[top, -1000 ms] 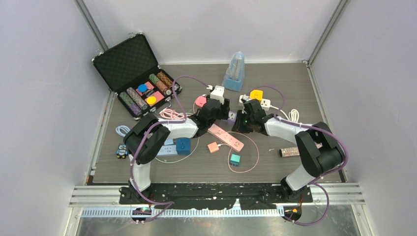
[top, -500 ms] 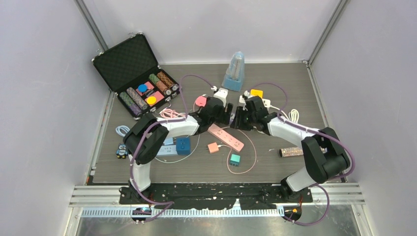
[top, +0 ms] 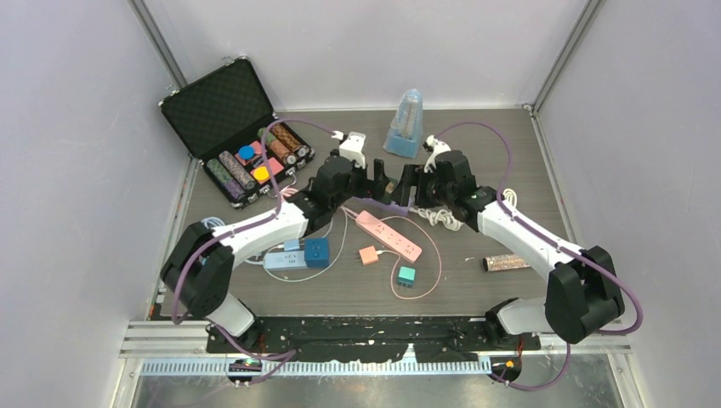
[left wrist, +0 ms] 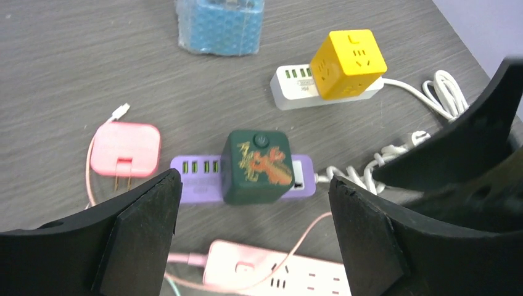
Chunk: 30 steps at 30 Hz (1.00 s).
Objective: Insert the plug
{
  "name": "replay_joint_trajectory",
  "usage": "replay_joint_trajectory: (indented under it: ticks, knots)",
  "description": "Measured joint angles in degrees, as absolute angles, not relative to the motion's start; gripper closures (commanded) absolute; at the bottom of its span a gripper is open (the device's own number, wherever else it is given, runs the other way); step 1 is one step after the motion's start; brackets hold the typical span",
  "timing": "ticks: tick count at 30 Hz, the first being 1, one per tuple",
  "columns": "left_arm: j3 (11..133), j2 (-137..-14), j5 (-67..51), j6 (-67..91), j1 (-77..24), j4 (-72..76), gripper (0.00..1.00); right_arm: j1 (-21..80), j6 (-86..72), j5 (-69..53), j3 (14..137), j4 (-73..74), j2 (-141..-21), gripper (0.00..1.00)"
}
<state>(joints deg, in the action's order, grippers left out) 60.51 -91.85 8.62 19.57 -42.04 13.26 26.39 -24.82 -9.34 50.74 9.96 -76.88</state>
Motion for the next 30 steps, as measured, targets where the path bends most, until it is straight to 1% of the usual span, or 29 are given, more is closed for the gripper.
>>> replay_joint_trajectory:
  ticks: [3,5,7,12,16,23,30]
  knots:
    - [56.05,-87.48,9.72,20.84,-41.69,13.28,0.15,26.39,-22.46,-9.37,54.57,10.50,-77.78,0.07]
    - [53.34,-84.62,11.18,21.47,-41.10,12.12,0.15,26.39,-19.73,-9.50,58.30,10.85,-79.92,0.02]
    - [51.13,-81.30,12.95,22.11,-40.45,10.15,0.15,26.39,-15.53,-10.17,63.31,11.27,-83.55,0.01]
    - [48.77,-70.85,15.84,22.59,-38.52,3.14,0.13,26.39,-1.23,-14.17,77.58,18.20,-94.61,0.01]
    - [48.77,-62.52,16.86,22.79,-36.86,-2.68,0.11,26.39,8.69,-18.04,85.17,25.34,-101.32,0.01]
    - [47.64,-53.60,16.51,23.31,-33.76,-10.15,0.09,26.39,21.02,-22.74,95.53,37.65,-110.85,0.03]
    - [45.28,-50.13,15.09,23.42,-30.83,-12.97,0.09,26.63,26.96,-23.62,98.70,45.34,-114.85,0.10]
